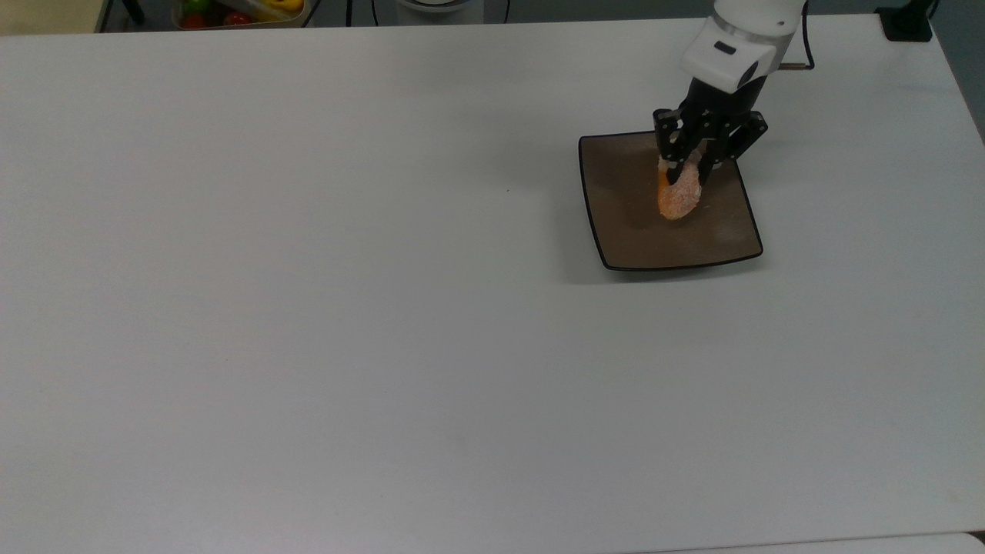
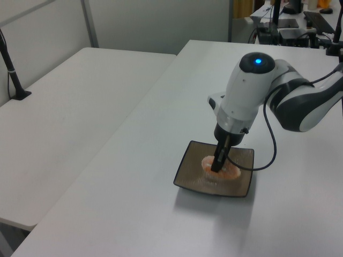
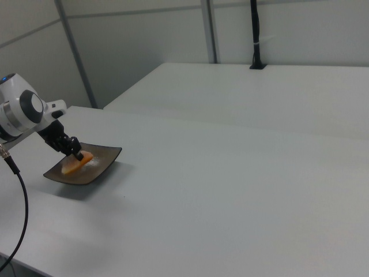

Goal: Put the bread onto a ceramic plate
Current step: 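Carry the bread roll over the brown plate and lower it, then open the gripper to release the bread roll onto the plate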

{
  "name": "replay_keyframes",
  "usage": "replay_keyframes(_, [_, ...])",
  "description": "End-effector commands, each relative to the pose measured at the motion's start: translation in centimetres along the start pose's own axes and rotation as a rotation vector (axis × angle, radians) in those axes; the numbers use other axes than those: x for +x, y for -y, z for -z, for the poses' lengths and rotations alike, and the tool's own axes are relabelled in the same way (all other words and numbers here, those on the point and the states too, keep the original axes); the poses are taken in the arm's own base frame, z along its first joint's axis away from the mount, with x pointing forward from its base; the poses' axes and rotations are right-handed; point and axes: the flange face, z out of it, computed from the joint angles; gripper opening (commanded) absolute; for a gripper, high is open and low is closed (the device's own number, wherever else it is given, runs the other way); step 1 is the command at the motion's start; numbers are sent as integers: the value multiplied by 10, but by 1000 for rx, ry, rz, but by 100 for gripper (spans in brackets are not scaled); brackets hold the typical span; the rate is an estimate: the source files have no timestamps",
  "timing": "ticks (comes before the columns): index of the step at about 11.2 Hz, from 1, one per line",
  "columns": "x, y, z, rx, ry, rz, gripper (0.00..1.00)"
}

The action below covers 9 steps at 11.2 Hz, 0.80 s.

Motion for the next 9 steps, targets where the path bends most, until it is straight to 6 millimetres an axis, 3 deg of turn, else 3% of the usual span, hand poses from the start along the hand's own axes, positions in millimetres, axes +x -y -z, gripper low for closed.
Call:
replay_keyframes(1, [0,0,-3,2,-7,28,100])
replay_keyframes(6, [12,-9,16,8,-28,0,100])
replay_keyframes(9, [18,-44,41,-55,21,-48,100])
